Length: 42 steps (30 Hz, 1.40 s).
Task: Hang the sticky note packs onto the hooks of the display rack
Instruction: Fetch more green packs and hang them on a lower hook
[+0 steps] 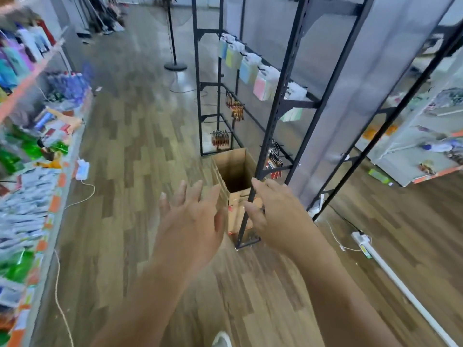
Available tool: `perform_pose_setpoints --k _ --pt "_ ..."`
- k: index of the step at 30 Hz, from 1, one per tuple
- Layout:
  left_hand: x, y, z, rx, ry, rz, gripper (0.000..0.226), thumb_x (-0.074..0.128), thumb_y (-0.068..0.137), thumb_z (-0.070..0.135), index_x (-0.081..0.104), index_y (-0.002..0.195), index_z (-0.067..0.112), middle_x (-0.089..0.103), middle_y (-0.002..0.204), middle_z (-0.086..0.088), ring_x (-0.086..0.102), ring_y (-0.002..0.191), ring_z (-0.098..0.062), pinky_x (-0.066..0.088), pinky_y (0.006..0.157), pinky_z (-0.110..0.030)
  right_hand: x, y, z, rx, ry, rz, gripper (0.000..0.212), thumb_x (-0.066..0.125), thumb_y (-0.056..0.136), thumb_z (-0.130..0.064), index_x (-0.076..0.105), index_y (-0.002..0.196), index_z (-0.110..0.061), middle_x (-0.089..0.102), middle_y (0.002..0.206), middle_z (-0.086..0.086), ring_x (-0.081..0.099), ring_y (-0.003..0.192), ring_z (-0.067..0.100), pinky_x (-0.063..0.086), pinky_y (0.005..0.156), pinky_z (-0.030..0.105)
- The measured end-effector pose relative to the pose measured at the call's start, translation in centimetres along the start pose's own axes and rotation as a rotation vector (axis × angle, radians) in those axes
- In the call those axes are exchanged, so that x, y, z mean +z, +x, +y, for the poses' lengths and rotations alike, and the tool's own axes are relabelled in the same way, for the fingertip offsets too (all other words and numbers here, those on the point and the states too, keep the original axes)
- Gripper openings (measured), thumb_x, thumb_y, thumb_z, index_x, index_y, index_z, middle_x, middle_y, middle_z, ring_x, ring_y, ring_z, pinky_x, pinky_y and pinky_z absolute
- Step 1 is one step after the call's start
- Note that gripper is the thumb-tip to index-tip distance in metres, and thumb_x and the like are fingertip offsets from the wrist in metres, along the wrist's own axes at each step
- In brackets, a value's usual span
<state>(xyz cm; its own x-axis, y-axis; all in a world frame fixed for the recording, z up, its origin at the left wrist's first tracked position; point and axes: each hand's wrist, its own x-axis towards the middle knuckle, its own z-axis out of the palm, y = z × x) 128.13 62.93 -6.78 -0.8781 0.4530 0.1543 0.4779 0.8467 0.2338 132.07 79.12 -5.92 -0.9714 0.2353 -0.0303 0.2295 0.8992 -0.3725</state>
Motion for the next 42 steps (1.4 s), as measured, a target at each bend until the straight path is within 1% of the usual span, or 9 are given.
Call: perform_pose_setpoints --k 3,8,13,20,27,31,35,38,42 --pt "0.0 6.9 -1.6 0.008 -0.011 0.013 0.04 0.054 0.091 0.035 0.061 0.126 0.018 0.064 0.128 -0.012 0.053 0.127 -0.042 0.041 0.098 -0.064 -1.2 6.5 -0.6 0.021 -0.023 -0.016 0.056 0.035 0.1 -0.042 0.02 0.151 -0.025 0.025 0.155 0.004 0.017 0.143 0.027 0.022 0.115 0.047" --pt "0.7 18.2 -4.8 0.043 -0.074 -0.016 0.049 0.032 0.1 0.044 0.037 0.146 0.029 0.036 0.155 -0.002 0.02 0.149 -0.031 0.018 0.116 -0.054 -1.5 16.3 -1.0 0.063 -0.023 0.036 0.055 0.038 0.099 -0.042 0.025 0.149 -0.023 0.035 0.147 0.004 0.029 0.136 0.028 0.028 0.111 0.043" --pt "2.2 29.4 -8.8 0.22 -0.062 -0.018 0.047 0.037 0.097 0.041 0.046 0.14 0.026 0.048 0.146 -0.009 0.035 0.141 -0.038 0.027 0.11 -0.061 -0.6 26.2 -1.9 0.205 -0.028 0.087 0.058 0.037 0.099 -0.043 0.018 0.151 -0.026 0.03 0.151 0.003 0.024 0.14 0.024 0.024 0.113 0.039" --pt "3.8 43.8 -11.7 0.49 0.011 -0.143 0.046 0.027 0.102 0.04 0.032 0.147 0.029 0.033 0.156 -0.004 0.019 0.148 -0.032 0.016 0.116 -0.057 -0.4 36.8 -2.1 0.511 -0.015 0.174 0.063 0.041 0.097 -0.046 0.016 0.152 -0.025 0.018 0.158 0.008 0.013 0.146 0.029 0.021 0.117 0.046" --pt "7.1 53.1 -8.8 0.694 0.035 -0.248 0.05 0.033 0.102 0.037 0.025 0.151 0.029 0.026 0.159 -0.006 0.012 0.15 -0.033 0.01 0.118 -0.059 -0.4 42.2 1.3 0.79 0.024 0.277 0.065 0.044 0.095 -0.046 0.018 0.149 -0.02 0.025 0.153 0.008 0.024 0.14 0.031 0.033 0.109 0.049" --pt "9.8 57.8 -5.3 0.788 0.011 -0.308 0.053 0.033 0.102 0.042 0.022 0.152 0.03 0.025 0.16 -0.004 0.011 0.15 -0.031 0.007 0.118 -0.058 0.0 45.0 4.8 0.91 0.195 0.419 0.073 0.051 0.094 -0.042 0.01 0.151 -0.022 0.023 0.153 0.002 0.025 0.141 0.026 0.034 0.11 0.045" --pt "12.0 61.4 -1.5 0.88 -0.003 -0.335 0.052 0.035 0.101 0.044 0.026 0.15 0.03 0.028 0.159 -0.004 0.014 0.15 -0.03 0.01 0.118 -0.056 -0.2 47.7 8.4 1.07 0.411 0.669 0.076 0.066 0.084 -0.038 0.015 0.141 -0.038 0.04 0.139 -0.007 0.046 0.125 0.021 0.049 0.093 0.049" --pt "13.7 63.8 0.9 0.936 0.007 -0.328 0.052 0.037 0.1 0.046 0.031 0.147 0.026 0.034 0.155 -0.006 0.022 0.147 -0.03 0.015 0.117 -0.054 -0.6 48.8 10.5 1.095 0.443 0.803 0.065 0.07 0.083 -0.028 0.024 0.128 -0.037 0.048 0.13 -0.006 0.052 0.117 0.017 0.048 0.076 0.032" --pt "15.5 65.9 3.6 0.993 -0.035 -0.399 0.06 0.044 0.097 0.049 0.027 0.147 0.02 0.036 0.152 -0.006 0.025 0.145 -0.03 0.025 0.117 -0.048 -0.9 49.8 12.3 1.161 0.568 0.87 0.081 0.073 0.082 -0.023 0.017 0.14 -0.029 0.049 0.138 -0.003 0.051 0.124 0.019 0.046 0.091 0.039"
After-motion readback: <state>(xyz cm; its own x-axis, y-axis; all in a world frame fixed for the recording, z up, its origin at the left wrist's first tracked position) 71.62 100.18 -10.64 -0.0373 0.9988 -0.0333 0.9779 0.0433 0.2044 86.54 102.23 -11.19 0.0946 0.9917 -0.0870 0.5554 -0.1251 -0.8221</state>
